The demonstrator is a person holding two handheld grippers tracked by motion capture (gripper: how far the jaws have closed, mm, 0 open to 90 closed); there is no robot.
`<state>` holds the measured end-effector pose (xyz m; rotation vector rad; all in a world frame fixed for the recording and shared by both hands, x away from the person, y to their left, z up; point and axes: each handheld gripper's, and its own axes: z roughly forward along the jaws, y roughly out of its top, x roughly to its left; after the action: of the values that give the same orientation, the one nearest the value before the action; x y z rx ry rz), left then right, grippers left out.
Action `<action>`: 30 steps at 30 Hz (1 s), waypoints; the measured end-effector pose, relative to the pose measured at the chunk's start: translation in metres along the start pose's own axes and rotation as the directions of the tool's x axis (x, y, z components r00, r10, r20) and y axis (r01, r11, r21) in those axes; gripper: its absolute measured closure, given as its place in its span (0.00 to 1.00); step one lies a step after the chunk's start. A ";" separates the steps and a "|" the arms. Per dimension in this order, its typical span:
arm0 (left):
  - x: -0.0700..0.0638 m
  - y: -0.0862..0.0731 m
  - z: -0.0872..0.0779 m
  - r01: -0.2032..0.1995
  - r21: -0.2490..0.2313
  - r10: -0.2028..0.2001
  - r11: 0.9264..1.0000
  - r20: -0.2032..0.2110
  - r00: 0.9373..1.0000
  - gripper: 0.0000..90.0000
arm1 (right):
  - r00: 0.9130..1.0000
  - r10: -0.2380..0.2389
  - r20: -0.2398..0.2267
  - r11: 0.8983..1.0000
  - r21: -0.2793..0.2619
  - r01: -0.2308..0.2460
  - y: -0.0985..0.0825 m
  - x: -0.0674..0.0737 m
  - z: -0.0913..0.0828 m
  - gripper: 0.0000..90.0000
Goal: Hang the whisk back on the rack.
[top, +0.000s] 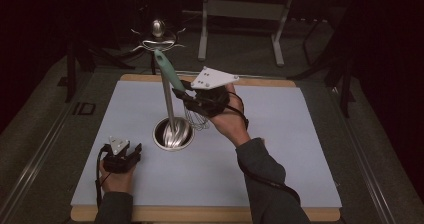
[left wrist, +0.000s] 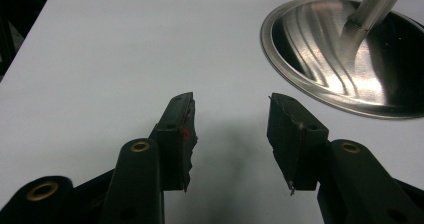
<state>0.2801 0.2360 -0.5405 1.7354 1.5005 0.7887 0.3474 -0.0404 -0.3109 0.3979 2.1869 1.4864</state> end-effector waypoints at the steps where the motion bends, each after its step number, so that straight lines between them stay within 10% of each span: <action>1: 0.000 0.000 0.000 0.001 -0.001 -0.001 1.000 0.000 1.000 0.61 | 1.000 -0.007 0.005 1.000 0.005 0.007 0.001 0.001 0.001 0.76; 16: 0.000 0.000 0.000 0.003 0.001 -0.003 1.000 -0.002 1.000 0.60 | 1.000 0.030 -0.009 1.000 0.005 -0.030 0.000 0.004 0.012 0.70; 30: 0.000 0.000 0.000 0.005 -0.006 -0.005 1.000 -0.004 1.000 0.60 | 0.998 0.027 -0.050 0.999 0.048 -0.025 -0.004 0.001 0.009 0.87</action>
<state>0.2796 0.2362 -0.5404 1.7262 1.5036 0.7939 0.3514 -0.0348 -0.3177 0.4097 2.2683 1.4765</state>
